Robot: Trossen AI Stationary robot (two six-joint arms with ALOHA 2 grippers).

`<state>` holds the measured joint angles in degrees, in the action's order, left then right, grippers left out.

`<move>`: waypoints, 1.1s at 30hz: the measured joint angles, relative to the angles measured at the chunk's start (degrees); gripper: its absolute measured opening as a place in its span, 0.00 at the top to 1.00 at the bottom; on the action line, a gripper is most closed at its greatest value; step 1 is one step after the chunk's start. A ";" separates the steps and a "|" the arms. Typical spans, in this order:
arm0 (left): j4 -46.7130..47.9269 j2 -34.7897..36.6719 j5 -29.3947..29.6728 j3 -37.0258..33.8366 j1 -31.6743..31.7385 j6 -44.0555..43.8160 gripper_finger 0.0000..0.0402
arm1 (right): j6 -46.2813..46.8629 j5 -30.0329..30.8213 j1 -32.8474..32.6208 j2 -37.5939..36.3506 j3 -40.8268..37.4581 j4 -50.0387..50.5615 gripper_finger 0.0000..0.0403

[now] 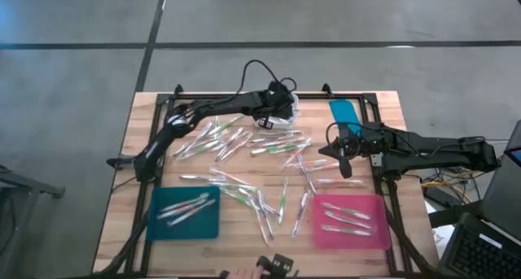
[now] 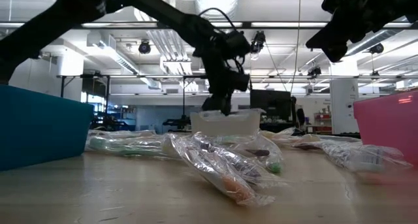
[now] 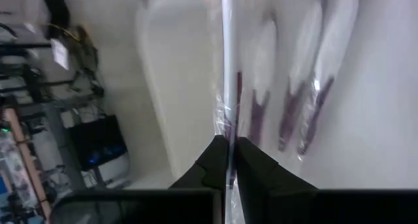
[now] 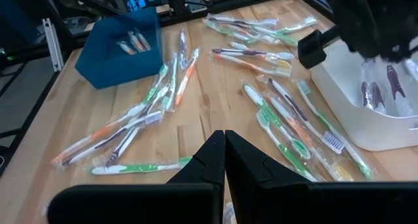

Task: Pick & Place Toothbrushes
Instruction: Put the violet toothbrush into the white bin

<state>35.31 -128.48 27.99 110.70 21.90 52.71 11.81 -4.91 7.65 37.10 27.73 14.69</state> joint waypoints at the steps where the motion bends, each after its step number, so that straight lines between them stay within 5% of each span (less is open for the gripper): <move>1: 0.41 -0.27 0.00 -0.33 0.30 -0.19 0.95 | 0.00 0.01 0.01 0.00 0.00 0.01 0.98; 12: 3.34 0.10 0.32 -4.91 3.29 -2.24 0.97 | 0.00 0.02 0.01 0.39 0.00 0.01 0.98; 19: 3.25 0.60 5.71 -4.77 2.26 1.29 0.97 | 0.02 0.02 -0.02 0.63 0.00 0.01 0.98; 33: 2.27 2.53 4.40 -5.10 0.25 8.00 0.97 | 0.02 0.02 0.01 0.96 0.00 0.01 0.98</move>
<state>37.58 -125.95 32.39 105.60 22.15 60.71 11.84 -4.89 7.66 38.06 27.73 14.70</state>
